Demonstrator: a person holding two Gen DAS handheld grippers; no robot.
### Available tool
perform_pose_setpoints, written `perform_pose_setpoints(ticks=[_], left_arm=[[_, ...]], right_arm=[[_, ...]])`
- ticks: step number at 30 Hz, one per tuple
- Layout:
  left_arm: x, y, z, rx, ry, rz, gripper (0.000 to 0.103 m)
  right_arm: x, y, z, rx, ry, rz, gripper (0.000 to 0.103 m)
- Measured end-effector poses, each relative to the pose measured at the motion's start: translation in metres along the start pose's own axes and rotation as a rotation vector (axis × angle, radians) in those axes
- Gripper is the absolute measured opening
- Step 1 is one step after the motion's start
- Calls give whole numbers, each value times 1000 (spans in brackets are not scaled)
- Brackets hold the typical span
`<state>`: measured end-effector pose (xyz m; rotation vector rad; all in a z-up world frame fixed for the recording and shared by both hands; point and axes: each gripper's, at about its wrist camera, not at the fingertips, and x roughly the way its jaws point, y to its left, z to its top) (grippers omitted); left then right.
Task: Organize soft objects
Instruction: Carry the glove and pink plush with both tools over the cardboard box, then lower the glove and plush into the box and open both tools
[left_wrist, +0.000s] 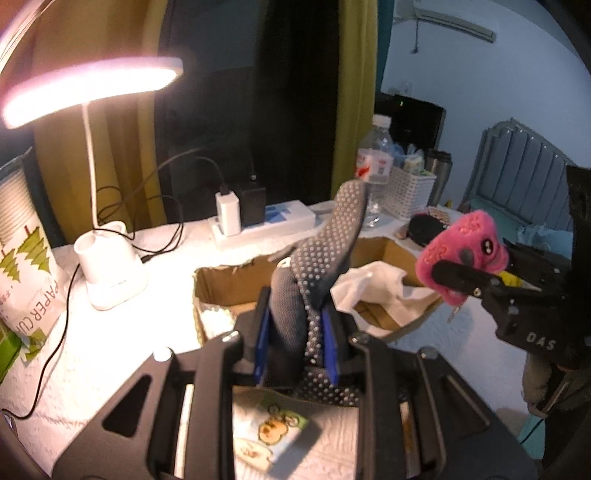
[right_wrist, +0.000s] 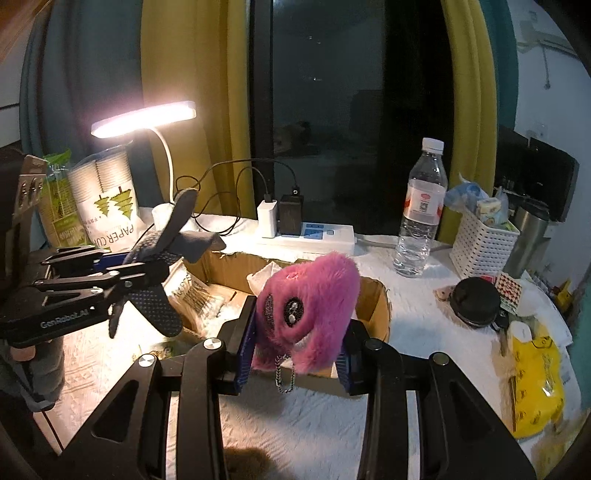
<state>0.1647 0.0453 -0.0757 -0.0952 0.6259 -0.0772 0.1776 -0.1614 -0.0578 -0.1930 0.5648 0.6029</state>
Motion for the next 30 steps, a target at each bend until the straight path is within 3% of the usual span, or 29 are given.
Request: perform_pose_setpoints(ticks=[12, 24, 26, 28, 30], left_arm=[[61, 1, -12, -14, 102, 4, 25], [88, -2, -21, -21, 183, 4, 33], [88, -2, -21, -18, 185, 16, 40], [86, -4, -19, -16, 175, 11, 65], [82, -6, -19, -12, 166, -3, 73]], right_arm=[[46, -3, -3, -1, 85, 19, 39], [75, -10, -15, 42, 177, -17, 40], [76, -11, -16, 52, 185, -27, 43], [76, -13, -16, 58, 188, -38, 49], [75, -13, -16, 58, 185, -51, 56]])
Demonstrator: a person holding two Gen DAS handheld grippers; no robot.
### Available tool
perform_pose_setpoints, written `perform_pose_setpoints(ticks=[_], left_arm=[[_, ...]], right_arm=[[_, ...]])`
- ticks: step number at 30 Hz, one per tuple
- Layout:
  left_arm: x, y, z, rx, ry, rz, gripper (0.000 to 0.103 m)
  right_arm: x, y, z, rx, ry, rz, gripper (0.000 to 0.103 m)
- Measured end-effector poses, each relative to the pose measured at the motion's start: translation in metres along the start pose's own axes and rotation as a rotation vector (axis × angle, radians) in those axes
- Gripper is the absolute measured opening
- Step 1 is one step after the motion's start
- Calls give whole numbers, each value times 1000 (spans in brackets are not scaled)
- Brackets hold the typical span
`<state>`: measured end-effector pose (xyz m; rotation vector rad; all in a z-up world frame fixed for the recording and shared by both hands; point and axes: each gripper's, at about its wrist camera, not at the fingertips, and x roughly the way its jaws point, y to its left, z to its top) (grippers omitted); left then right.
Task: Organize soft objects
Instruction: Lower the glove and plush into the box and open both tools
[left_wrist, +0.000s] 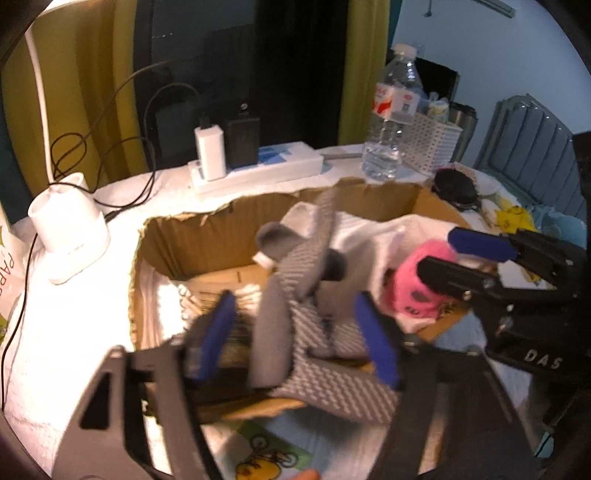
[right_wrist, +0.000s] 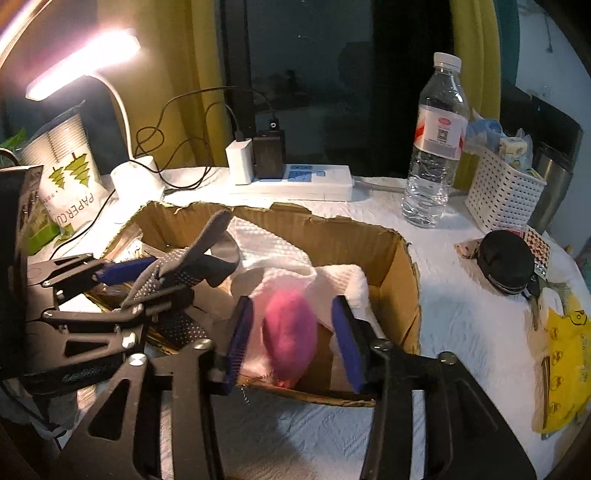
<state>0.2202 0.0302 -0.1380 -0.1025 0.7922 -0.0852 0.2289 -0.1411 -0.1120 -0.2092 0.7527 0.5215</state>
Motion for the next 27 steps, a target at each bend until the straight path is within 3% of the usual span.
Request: perform_pose_setpoints(ticks=[11, 27], left_arm=[[-35, -13, -1, 35, -70, 23, 73], [-77, -23, -19, 45, -132, -2, 73]], right_arm=[[-22, -1, -4, 19, -23, -61, 56], [-59, 12, -13, 8, -62, -110, 56]])
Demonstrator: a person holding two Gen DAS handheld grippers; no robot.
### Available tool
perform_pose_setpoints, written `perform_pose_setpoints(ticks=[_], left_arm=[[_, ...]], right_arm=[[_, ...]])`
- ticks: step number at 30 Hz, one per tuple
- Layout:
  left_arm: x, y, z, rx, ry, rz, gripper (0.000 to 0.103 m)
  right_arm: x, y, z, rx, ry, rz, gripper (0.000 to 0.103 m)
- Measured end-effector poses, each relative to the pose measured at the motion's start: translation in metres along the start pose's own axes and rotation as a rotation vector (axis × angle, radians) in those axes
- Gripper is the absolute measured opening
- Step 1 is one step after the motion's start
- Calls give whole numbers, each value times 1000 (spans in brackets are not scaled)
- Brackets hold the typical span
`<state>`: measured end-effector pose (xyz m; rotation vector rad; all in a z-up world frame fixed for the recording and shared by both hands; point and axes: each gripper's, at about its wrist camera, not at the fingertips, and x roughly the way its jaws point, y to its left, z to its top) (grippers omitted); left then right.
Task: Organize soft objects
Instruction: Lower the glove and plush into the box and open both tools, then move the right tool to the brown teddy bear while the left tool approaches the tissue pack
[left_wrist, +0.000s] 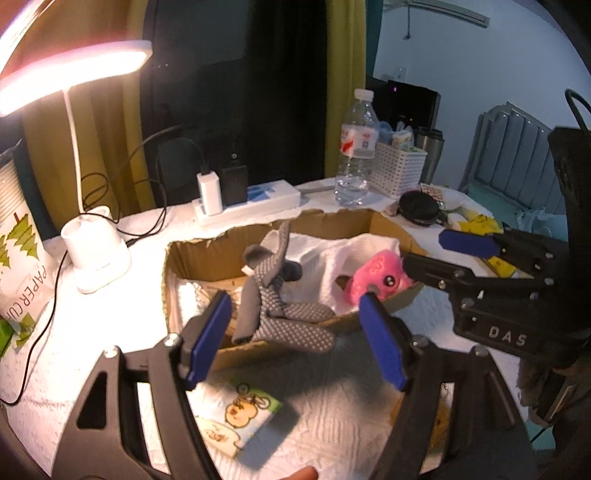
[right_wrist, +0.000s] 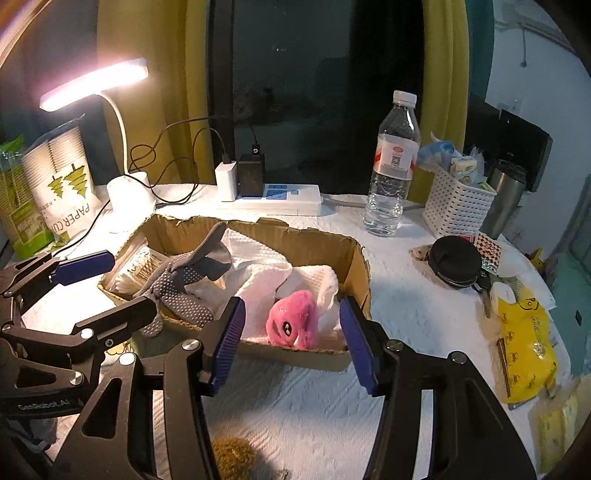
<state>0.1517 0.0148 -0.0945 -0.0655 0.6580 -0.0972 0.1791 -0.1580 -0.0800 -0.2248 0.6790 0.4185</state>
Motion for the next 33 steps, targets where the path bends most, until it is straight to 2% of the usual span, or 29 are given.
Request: perform_pose_setpoints(ticks=[24, 33], left_arm=[[-21, -4, -36, -4, -2, 9, 73], [-23, -4, -64, 10, 42, 3, 73]], right_arm=[[-27, 10, -36, 0, 5, -20, 56], [-32, 20, -67, -17, 34, 8, 57]])
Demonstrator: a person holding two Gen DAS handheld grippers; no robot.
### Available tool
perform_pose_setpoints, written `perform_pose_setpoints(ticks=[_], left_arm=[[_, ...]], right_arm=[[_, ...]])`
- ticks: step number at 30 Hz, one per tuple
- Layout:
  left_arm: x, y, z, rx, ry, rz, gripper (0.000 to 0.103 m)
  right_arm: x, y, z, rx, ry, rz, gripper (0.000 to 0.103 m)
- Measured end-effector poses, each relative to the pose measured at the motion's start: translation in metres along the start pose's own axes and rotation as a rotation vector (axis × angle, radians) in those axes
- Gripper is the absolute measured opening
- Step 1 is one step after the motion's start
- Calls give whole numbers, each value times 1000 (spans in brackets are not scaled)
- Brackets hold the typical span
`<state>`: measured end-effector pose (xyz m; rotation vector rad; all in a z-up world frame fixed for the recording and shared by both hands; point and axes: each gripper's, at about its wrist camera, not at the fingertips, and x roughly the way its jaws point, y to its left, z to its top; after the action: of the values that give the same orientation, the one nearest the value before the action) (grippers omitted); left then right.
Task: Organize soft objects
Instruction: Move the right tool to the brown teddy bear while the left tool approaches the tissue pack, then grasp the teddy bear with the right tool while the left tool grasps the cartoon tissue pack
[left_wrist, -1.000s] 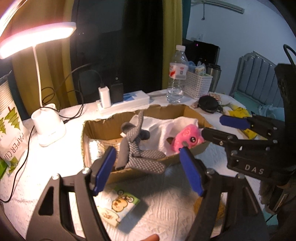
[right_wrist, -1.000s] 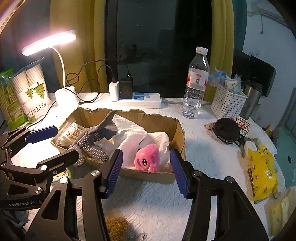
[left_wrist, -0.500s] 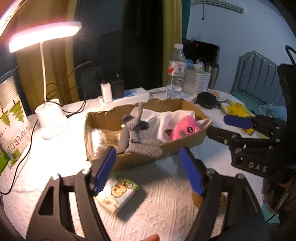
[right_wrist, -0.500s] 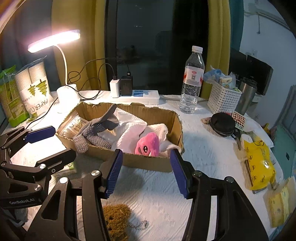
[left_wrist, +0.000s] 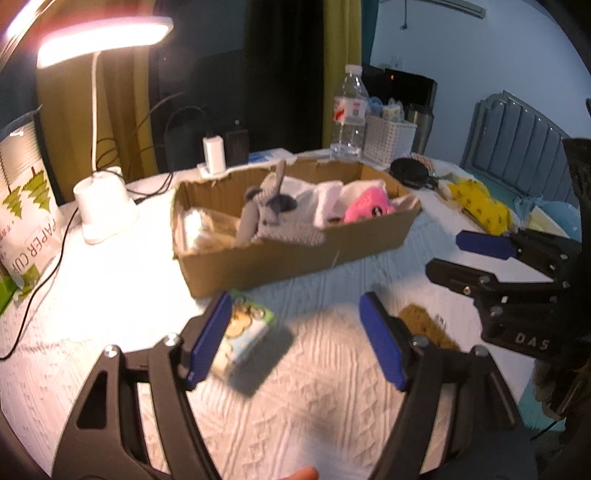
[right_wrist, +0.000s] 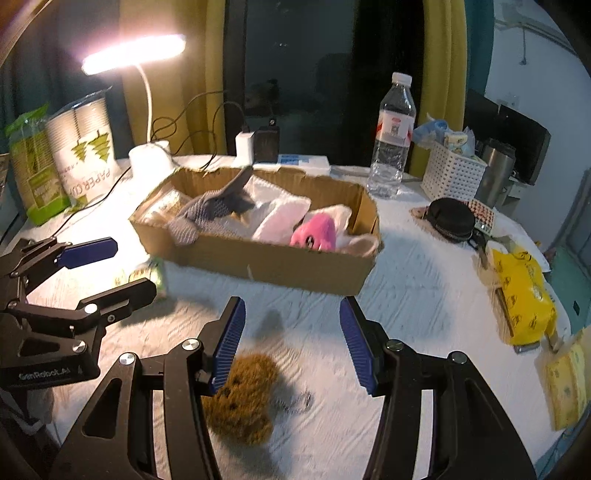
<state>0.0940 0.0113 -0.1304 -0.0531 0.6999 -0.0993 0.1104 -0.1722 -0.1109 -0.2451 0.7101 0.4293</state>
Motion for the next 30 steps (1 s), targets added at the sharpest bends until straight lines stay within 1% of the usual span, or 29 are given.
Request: perform_pose_setpoints(ticks=[3, 5, 11, 17, 20, 25, 26, 27, 28, 29, 30], left_arm=[[1, 1, -9, -3, 17, 4, 73], [2, 2, -12, -6, 28, 4, 73], [-2, 7, -28, -12, 52, 12, 73], [4, 17, -45, -44, 104, 28, 73], [2, 19, -45, -61, 95, 42, 73], [7, 20, -45, -63, 127, 62, 73], [8, 20, -43, -57, 133, 75, 73], [10, 20, -41, -46, 135, 91, 73], [11, 21, -38, -35, 136, 104, 73], [13, 21, -36, -22, 137, 119, 73], [14, 21, -32, -5, 139, 140, 73]], right_arm=[[-3, -1, -10, 16, 4, 14, 63], [-3, -3, -16, 36, 12, 27, 65], [5, -4, -33, 86, 59, 64, 66], [11, 9, -43, 72, 77, 94, 66], [16, 11, -49, 79, 93, 117, 66], [26, 21, -51, 60, 116, 161, 66], [27, 25, -51, 50, 119, 166, 65], [29, 28, -51, 34, 118, 158, 64], [29, 30, -51, 23, 117, 155, 51], [30, 31, -50, 15, 119, 164, 45], [31, 31, -49, 12, 121, 178, 42]])
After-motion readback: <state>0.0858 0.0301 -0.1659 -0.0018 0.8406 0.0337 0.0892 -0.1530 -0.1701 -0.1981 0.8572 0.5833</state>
